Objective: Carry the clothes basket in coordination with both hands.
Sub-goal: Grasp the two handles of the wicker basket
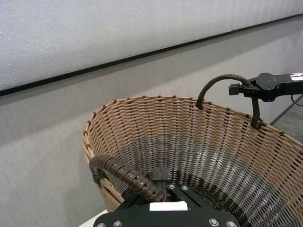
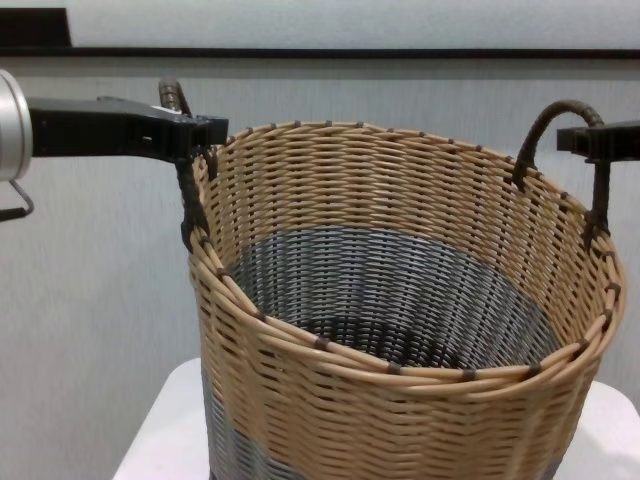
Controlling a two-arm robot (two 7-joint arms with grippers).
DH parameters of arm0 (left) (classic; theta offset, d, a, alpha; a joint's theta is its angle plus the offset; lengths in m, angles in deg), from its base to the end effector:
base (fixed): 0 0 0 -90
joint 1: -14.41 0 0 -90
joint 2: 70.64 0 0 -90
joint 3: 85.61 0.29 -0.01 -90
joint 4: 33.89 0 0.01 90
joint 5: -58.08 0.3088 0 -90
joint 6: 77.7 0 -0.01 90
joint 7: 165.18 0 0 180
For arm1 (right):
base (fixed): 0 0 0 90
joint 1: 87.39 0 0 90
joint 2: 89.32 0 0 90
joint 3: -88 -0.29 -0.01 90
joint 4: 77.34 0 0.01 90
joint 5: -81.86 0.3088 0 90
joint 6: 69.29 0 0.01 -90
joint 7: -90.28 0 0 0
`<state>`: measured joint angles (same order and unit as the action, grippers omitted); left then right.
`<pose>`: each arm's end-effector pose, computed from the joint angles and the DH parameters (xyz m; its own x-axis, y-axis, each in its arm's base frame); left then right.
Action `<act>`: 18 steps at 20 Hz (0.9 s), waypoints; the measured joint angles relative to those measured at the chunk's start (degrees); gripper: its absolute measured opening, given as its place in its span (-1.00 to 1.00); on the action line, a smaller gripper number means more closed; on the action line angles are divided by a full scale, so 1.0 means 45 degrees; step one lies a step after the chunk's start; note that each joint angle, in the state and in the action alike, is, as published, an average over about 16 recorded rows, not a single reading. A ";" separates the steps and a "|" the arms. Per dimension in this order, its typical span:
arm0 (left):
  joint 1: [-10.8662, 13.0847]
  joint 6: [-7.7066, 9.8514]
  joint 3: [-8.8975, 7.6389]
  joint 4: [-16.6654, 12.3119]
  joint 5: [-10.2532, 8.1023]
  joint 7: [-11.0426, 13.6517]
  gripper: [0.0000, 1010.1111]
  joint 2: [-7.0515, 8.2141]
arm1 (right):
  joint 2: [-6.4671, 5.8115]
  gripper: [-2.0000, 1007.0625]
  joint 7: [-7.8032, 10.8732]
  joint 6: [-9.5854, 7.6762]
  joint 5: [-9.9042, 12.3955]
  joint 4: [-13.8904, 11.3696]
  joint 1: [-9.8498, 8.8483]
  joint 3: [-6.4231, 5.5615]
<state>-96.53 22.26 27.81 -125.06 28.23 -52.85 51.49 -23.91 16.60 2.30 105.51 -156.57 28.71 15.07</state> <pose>0.3958 0.0455 -0.1909 0.6645 0.7396 0.1072 -0.7471 0.6609 0.0713 0.4369 -0.0641 -0.1968 0.4374 -0.8979 0.0499 0.8872 0.4218 -0.1871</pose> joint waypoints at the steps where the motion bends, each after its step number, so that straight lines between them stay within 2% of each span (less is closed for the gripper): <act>1: 0.0000 0.0000 0.0000 0.0000 0.0000 0.0000 -0.95 0.0000 | 0.0000 -0.83 0.0000 0.0000 0.0000 0.0000 0.0000 0.0000; 7: 0.0000 0.0000 0.0000 0.0000 0.0000 0.0000 -1.00 0.0000 | 0.0000 -0.93 0.0000 0.0000 0.0000 0.0001 0.0000 0.0000; 18: -0.0001 -0.0002 -0.0001 0.0000 0.0000 0.0000 -1.00 0.0000 | 0.0000 -0.94 0.0000 0.0003 0.0001 0.0000 0.0001 0.0000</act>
<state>-96.53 22.25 27.81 -125.06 28.23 -52.85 51.50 -23.91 16.60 2.32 105.51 -156.56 28.72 15.07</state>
